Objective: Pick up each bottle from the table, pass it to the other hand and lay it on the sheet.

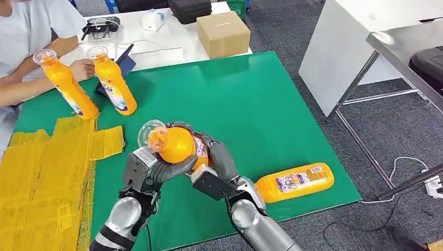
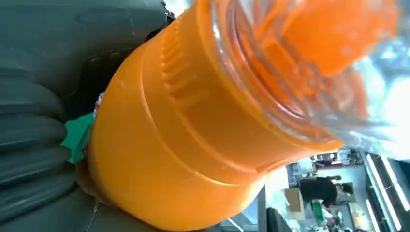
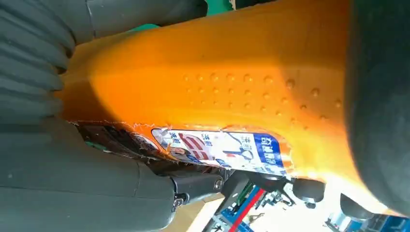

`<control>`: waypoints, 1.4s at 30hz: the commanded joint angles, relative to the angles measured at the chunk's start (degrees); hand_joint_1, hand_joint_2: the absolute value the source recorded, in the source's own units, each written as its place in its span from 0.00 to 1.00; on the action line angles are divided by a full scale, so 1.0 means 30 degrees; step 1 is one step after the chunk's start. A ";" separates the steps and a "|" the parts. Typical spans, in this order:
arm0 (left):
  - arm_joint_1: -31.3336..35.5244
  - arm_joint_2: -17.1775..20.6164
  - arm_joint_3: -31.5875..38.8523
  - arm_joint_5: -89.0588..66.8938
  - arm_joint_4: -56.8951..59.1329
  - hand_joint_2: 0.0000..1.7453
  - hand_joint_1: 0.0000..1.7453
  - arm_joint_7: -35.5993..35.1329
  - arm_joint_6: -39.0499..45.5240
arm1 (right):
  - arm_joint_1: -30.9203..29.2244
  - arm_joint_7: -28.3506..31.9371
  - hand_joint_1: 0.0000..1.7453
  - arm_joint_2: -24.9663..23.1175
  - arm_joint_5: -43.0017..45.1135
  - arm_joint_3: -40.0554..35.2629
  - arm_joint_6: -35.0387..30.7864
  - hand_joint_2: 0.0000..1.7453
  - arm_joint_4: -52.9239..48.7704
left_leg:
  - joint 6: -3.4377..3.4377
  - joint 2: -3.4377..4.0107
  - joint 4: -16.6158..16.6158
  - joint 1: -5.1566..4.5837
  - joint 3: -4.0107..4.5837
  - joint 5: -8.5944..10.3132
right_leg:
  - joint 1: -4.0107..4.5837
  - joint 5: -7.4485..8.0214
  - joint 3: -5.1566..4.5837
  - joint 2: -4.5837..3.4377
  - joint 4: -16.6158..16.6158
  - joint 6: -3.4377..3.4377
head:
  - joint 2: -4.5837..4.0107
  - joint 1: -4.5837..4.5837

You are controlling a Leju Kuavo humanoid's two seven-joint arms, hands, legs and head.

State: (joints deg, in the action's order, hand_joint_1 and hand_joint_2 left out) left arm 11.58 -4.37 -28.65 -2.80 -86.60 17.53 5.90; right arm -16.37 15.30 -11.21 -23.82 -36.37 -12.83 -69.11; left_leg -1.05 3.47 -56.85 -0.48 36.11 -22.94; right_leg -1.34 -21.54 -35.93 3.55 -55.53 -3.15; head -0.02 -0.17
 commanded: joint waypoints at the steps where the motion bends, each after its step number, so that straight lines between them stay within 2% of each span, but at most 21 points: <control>1: 0.0604 -0.0054 0.0695 0.0488 -0.0211 1.00 1.00 0.0313 0.0458 | -0.0357 0.0054 1.00 0.0515 0.0214 -0.0124 -0.0358 1.00 0.1232 | 0.0027 -0.0093 -0.0008 0.0036 -0.0065 -0.0030 | 0.0014 -0.0030 0.0079 -0.0041 0.0007 0.0042 | 0.0000 0.0000; 4: 0.0632 -0.0026 0.0768 0.0538 -0.0218 1.00 1.00 0.0310 0.0454 | -0.0374 0.0053 1.00 0.0562 0.0210 -0.0107 -0.0344 1.00 0.1165 | 0.0023 -0.0077 -0.0007 0.0035 -0.0042 -0.0018 | 0.0018 -0.0017 0.0055 -0.0030 0.0011 0.0036 | 0.0000 0.0007; 5: 0.0647 0.0023 0.0840 0.0604 -0.0219 1.00 1.00 0.0316 0.0483 | -0.0221 0.0079 0.86 0.0567 0.0365 0.0178 -0.0571 1.00 0.0875 | 0.0035 -0.0109 -0.0024 0.0052 -0.0088 -0.0047 | 0.0024 -0.0042 0.0104 -0.0059 0.0000 0.0055 | 0.0000 0.0007; 6: 0.0629 0.0133 0.1054 0.0587 -0.0377 1.00 1.00 0.0414 0.0703 | -0.0059 0.0159 0.11 0.0674 0.0610 0.0546 -0.0782 1.00 0.0435 | 0.0025 -0.0092 -0.0006 0.0038 -0.0057 -0.0023 | 0.0018 -0.0022 0.0071 -0.0033 0.0013 0.0041 | 0.0000 0.0000; 7: 0.0649 0.0296 0.1211 0.0586 -0.0537 1.00 1.00 0.0410 0.0741 | 0.0073 0.0210 0.00 0.0861 0.0734 0.0786 -0.0858 1.00 -0.0043 | 0.0034 -0.0119 -0.0018 0.0054 -0.0092 -0.0044 | 0.0026 -0.0043 0.0110 -0.0049 0.0007 0.0056 | 0.0000 0.0007; 12: 0.0652 0.1810 0.3895 -0.4141 -0.2298 1.00 1.00 0.1116 0.4696 | 0.1696 0.0803 0.00 0.1958 0.1697 0.2390 -0.0875 1.00 -0.4912 | 0.0035 -0.0118 -0.0030 0.0044 -0.0062 -0.0043 | 0.0018 -0.0048 0.0074 -0.0040 -0.0015 0.0053 | 0.0000 0.0001; 15: 0.0974 0.1890 0.5805 -1.3537 -0.2072 1.00 1.00 0.1076 0.9948 | 0.2556 0.1460 0.00 0.2253 0.1493 0.2689 -0.1120 1.00 -0.7509 | 0.0031 -0.0075 -0.0018 0.0028 -0.0030 -0.0028 | 0.0010 -0.0031 0.0036 -0.0046 -0.0016 0.0043 | 0.0000 0.0000; 19: 0.1112 0.1720 0.6375 -1.6985 -0.1900 1.00 1.00 0.0249 1.1275 | 0.2684 0.1487 0.00 0.2411 0.1314 0.2478 -0.1309 1.00 -0.8134 | 0.0027 -0.0069 -0.0020 0.0032 -0.0024 -0.0025 | 0.0018 -0.0028 0.0022 -0.0040 -0.0012 0.0039 | 0.0000 0.0007; 21: 0.1114 0.0329 0.8461 -2.2729 -0.2682 1.00 1.00 -0.0145 1.1366 | 0.2755 0.1802 0.00 0.2597 0.0875 0.2165 -0.1890 1.00 -0.8399 | 0.0037 -0.0114 -0.0034 0.0054 -0.0090 -0.0059 | 0.0025 -0.0063 0.0099 -0.0055 -0.0016 0.0057 | 0.0000 0.0000; 23: 0.1273 0.0267 0.9272 -2.6111 -0.2838 1.00 1.00 -0.1054 1.1366 | 0.2812 0.1921 0.00 0.2798 0.0694 0.1942 -0.2195 1.00 -0.8711 | 0.0040 -0.0123 -0.0056 0.0066 -0.0112 -0.0082 | 0.0030 -0.0076 0.0124 -0.0090 -0.0025 0.0069 | 0.0000 0.0000; 25: 0.1759 0.2337 0.8604 -2.9068 -0.1764 1.00 1.00 -0.3755 1.1366 | 0.2967 0.1986 0.00 0.2982 0.0585 0.1770 -0.2547 1.00 -0.9372 | 0.0032 -0.0082 -0.0053 0.0062 -0.0059 -0.0054 | 0.0035 -0.0043 0.0067 -0.0091 -0.0018 0.0059 | 0.0000 -0.0007; 27: 0.2360 0.6311 0.7863 -2.9068 0.0288 1.00 1.00 -0.5242 1.1366 | 0.3073 0.2280 0.00 0.3040 -0.0047 0.1708 -0.3334 1.00 -0.9916 | 0.0040 -0.0097 -0.0031 0.0047 -0.0078 -0.0047 | 0.0017 -0.0051 0.0079 -0.0078 -0.0019 0.0066 | 0.0000 -0.0007; 28: 0.4088 0.9911 0.3753 -2.9068 0.1061 1.00 1.00 -0.9663 1.0121 | 0.3109 0.2262 0.00 0.3066 -0.0440 0.1592 -0.3687 1.00 -1.0152 | 0.0066 -0.0060 -0.0033 0.0059 -0.0134 -0.0071 | 0.0019 -0.0065 0.0104 -0.0158 -0.0036 0.0098 | 0.0000 -0.0008; 29: 0.5977 1.2015 0.1353 -2.9068 0.1417 1.00 1.00 -1.2063 0.8638 | 0.3132 0.2252 0.00 0.3072 -0.0554 0.1548 -0.3824 1.00 -1.0282 | 0.0068 -0.0021 -0.0005 0.0041 -0.0092 -0.0030 | 0.0013 -0.0030 0.0051 -0.0139 -0.0033 0.0090 | 0.0000 0.0007; 30: 0.6849 1.2696 -0.1047 -2.9068 0.2012 1.00 1.00 -1.4463 0.9033 | 0.3414 0.2322 0.00 0.2896 -0.0929 0.1719 -0.3567 1.00 -1.0488 | 0.0081 -0.0088 -0.0036 0.0062 -0.0074 -0.0035 | 0.0032 -0.0052 0.0055 -0.0094 -0.0064 0.0107 | 0.0000 -0.0022; 31: 0.8939 1.2574 -0.7670 -2.9068 0.3340 1.00 1.00 -1.9177 0.8987 | 0.3218 0.2170 0.00 0.3014 -0.0894 0.1565 -0.3807 1.00 -1.0481 | 0.0062 -0.0121 -0.0037 0.0062 0.0001 0.0001 | 0.0045 -0.0037 0.0006 0.0004 -0.0054 0.0081 | 0.0000 -0.0022; 32: 0.9410 1.2648 -0.8595 -2.9068 0.3929 1.00 1.00 -1.9177 0.7522 | 0.3188 0.2162 0.00 0.3042 -0.0934 0.1483 -0.3982 1.00 -1.0564 | 0.0091 -0.0220 -0.0070 0.0099 -0.0016 -0.0007 | 0.0073 -0.0076 0.0027 0.0054 -0.0087 0.0114 | 0.0000 0.0000; 33: 0.8833 1.1987 -0.8625 -2.9068 0.5000 1.00 1.00 -1.8174 0.5650 | 0.3200 0.2189 0.00 0.3026 -0.1493 0.1430 -0.4539 1.00 -1.0789 | 0.0097 -0.0445 -0.0089 0.0125 0.0002 0.0027 | 0.0098 -0.0112 0.0076 0.0244 -0.0099 0.0126 | 0.0000 0.0000; 37: 0.9117 0.9540 -0.5935 -2.9068 1.0014 1.00 1.00 -1.3788 0.1539 | 0.3296 0.1701 0.00 0.2987 -0.2796 0.1370 -0.5077 1.00 -1.1937 | 0.0114 -0.0092 0.0052 0.0078 -0.0112 0.0067 | 0.0089 -0.0003 -0.0062 -0.0031 0.0021 0.0138 | 0.0000 -0.0001; 39: 0.9242 0.9177 -0.5755 -2.9068 1.0576 1.00 1.00 -1.3533 0.1284 | 0.3283 0.1604 0.00 0.2970 -0.2889 0.1315 -0.4997 1.00 -1.2030 | 0.0101 -0.0103 0.0008 0.0102 -0.0121 0.0024 | 0.0089 -0.0025 0.0126 -0.0034 -0.0010 0.0141 | 0.0000 0.0000; 42: 0.9317 0.8743 -0.5521 -2.9068 1.1153 1.00 1.00 -1.3410 0.1146 | 0.3267 0.1573 0.00 0.2927 -0.2980 0.1281 -0.5015 1.00 -1.1946 | 0.0114 0.0013 -0.0049 0.0118 -0.0064 -0.0002 | 0.0093 0.0006 0.0035 -0.0146 -0.0047 0.0150 | 0.0000 -0.0014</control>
State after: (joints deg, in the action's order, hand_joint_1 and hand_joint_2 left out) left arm 32.38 24.96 -42.03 -89.92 -69.98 -24.88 11.37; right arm -6.03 20.72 -3.87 -32.24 -31.12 -27.69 -103.03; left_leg -0.78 4.12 -56.85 -0.33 36.19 -22.73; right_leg -1.16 -21.23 -36.28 3.14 -55.59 -2.70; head -0.02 -0.22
